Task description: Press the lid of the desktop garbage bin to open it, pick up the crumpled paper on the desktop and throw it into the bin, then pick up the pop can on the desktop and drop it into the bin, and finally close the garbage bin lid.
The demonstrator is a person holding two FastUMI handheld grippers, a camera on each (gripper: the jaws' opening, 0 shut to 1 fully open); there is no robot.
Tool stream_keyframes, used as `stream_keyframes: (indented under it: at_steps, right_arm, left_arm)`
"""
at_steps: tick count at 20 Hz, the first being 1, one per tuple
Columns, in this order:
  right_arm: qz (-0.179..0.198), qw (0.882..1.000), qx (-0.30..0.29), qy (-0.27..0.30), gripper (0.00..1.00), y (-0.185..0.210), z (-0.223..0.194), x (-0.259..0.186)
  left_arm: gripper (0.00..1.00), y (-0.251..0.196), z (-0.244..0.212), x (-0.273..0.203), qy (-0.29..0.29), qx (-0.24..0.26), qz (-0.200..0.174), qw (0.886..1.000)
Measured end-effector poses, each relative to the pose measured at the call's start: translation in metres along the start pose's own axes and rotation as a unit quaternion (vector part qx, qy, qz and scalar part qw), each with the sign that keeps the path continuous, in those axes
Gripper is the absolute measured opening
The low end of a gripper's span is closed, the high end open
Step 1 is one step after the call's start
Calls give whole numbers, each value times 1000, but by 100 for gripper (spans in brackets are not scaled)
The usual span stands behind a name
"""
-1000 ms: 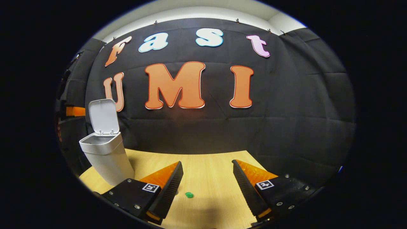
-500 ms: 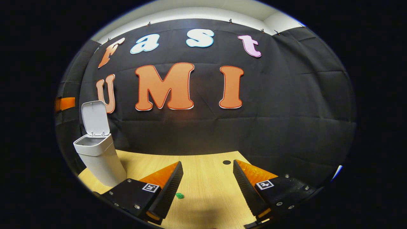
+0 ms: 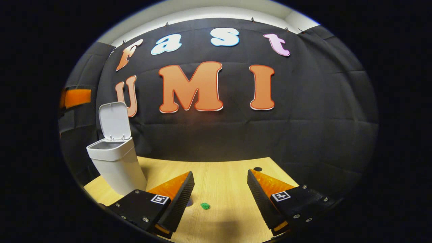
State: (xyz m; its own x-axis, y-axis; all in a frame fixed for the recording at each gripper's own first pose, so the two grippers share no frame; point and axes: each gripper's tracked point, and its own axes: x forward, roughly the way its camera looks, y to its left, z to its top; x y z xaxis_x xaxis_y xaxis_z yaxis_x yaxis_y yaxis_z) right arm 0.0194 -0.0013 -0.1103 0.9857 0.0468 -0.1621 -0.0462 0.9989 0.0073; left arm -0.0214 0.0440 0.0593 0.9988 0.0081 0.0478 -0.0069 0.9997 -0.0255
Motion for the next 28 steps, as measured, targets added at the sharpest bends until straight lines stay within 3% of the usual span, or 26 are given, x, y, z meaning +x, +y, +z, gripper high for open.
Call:
stream_keyframes:
  at_steps: [6, 12, 16, 24, 27, 28]
  right_arm:
    - [50, 995, -7, 85, 95, 28, -93, 41]
    - [49, 986, -51, 151, 95, 31, -162, 90]
    - [52, 980, -62, 179, 89, 36, -189, 118]
    - [60, 966, -86, 238, 55, 44, -235, 136]
    - [64, 961, -83, 257, 28, 48, -244, 132]
    - [66, 960, -82, 258, 23, 49, -244, 131]
  left_arm:
    - [92, 8, -1, -10, 14, 32, 16, 999]
    - [92, 22, 9, -14, 14, 75, 42, 996]
    - [92, 28, 1, -16, 30, 84, 58, 994]
    - [94, 34, -6, -22, 48, 98, 70, 992]
    - [94, 35, -8, -25, 53, 98, 68, 992]
    - [94, 35, -9, -25, 54, 97, 67, 992]
